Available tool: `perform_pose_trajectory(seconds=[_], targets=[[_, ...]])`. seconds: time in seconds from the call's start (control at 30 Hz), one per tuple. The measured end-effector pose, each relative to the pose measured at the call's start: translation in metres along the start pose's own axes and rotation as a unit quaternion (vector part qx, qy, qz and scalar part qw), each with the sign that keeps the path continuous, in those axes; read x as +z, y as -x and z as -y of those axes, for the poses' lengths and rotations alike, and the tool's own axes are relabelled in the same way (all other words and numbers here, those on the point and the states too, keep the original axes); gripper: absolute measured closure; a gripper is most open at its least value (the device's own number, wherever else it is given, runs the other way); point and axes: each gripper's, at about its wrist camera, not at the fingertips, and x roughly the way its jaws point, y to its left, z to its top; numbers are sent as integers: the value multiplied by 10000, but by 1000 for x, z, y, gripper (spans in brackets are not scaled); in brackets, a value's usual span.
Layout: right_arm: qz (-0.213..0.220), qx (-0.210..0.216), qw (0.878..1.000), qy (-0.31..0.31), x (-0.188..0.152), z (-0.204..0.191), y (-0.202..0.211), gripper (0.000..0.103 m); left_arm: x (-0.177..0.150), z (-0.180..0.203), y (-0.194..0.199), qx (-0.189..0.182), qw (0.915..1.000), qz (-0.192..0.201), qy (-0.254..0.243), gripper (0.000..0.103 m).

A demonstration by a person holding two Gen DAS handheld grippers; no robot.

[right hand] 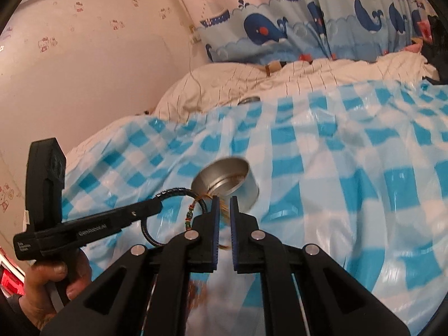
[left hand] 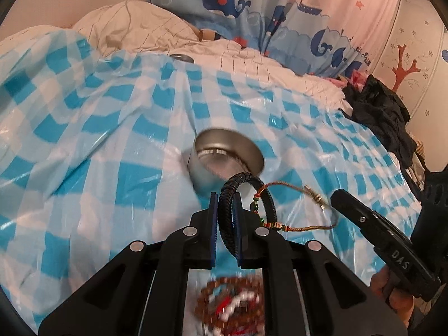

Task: Organize jewelry
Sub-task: 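Lower the bracelet into the silver tin and open the right gripper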

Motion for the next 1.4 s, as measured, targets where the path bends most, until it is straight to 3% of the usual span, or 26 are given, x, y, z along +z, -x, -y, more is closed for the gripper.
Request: perform_pose_trajectory(seconds=[0.23,0.37,0.43,0.47,0.6,0.67,0.77,0.83,0.87,1.0,1.2,1.4], targets=[[12,-72,9999,-98,14,14,-13,95,23,-5,-26,21,9998,120,186,94],[-486,70,9988,-88,9,14,-29,93,37,-2,-41,0,9996,167,216,94],[-594,-50,9982,-107,2,15,-33,55,42,1,-46,11,9997,171,197,94],[-572,-158,9982,-126,0,15,-34,28,43,2,-49,19,9997,159,190,94],[-849,-481,9952,68,-6,16,-54,27,43,3,-58,42,9998,85,163,94],[-1071,-542,9926,210,-10,14,-67,30,43,3,-60,60,9998,70,164,94],[-1360,-683,9867,575,-18,8,-81,65,45,2,-64,161,9997,87,158,94],[-1341,-835,9840,822,-21,4,-79,81,46,-2,-68,224,9995,63,215,94],[-1342,-793,9842,838,-20,4,-78,95,46,-4,-70,242,9994,18,253,94],[-1088,-901,9860,889,-17,3,-68,98,45,-13,-80,296,9986,-193,384,93],[-638,-885,9915,709,-4,6,-52,99,46,-16,-69,324,9984,-70,451,92],[0,-374,9971,668,19,-4,-32,99,45,-18,-49,474,9981,55,387,91]])
